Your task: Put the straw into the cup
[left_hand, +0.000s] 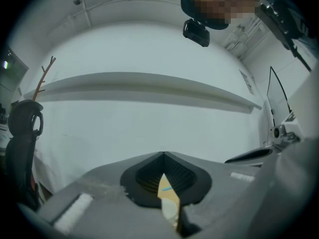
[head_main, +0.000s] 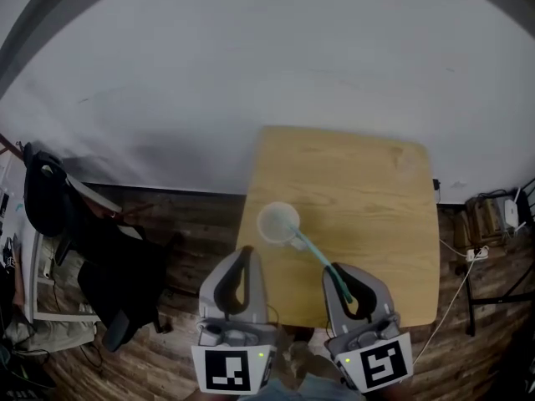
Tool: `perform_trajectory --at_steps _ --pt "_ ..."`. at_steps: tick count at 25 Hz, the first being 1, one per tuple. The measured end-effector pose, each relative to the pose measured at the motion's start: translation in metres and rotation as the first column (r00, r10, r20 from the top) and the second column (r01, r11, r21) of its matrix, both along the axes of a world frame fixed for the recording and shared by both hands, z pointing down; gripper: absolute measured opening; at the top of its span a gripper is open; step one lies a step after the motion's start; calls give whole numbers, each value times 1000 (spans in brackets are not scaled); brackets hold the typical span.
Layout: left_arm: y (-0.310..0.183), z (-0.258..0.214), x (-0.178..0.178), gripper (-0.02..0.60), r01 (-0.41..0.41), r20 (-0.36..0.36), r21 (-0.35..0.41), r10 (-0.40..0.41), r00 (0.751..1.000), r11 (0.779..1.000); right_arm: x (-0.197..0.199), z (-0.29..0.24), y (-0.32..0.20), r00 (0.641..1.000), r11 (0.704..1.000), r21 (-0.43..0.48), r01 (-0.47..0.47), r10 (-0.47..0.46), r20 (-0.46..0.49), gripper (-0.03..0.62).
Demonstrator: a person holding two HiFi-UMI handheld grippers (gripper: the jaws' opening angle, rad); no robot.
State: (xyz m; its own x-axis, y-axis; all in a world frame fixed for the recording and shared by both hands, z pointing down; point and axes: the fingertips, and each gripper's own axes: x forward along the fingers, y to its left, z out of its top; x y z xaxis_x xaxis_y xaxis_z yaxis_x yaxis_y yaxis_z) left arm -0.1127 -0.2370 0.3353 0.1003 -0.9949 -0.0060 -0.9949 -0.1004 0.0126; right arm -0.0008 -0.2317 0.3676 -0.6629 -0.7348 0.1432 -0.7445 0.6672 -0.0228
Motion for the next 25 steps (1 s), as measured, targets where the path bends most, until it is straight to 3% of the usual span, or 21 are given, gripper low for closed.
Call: perform_trajectory --at_steps 15,25 --pt "-25 87 -36 17 -18 -35 -177 12 999 984 -27 89 -30 998 986 -163 -27 17 -66 38" --pt "-32 59 -28 17 -49 -24 -122 47 999 991 -35 118 -34 994 978 -204 -34 12 -112 43"
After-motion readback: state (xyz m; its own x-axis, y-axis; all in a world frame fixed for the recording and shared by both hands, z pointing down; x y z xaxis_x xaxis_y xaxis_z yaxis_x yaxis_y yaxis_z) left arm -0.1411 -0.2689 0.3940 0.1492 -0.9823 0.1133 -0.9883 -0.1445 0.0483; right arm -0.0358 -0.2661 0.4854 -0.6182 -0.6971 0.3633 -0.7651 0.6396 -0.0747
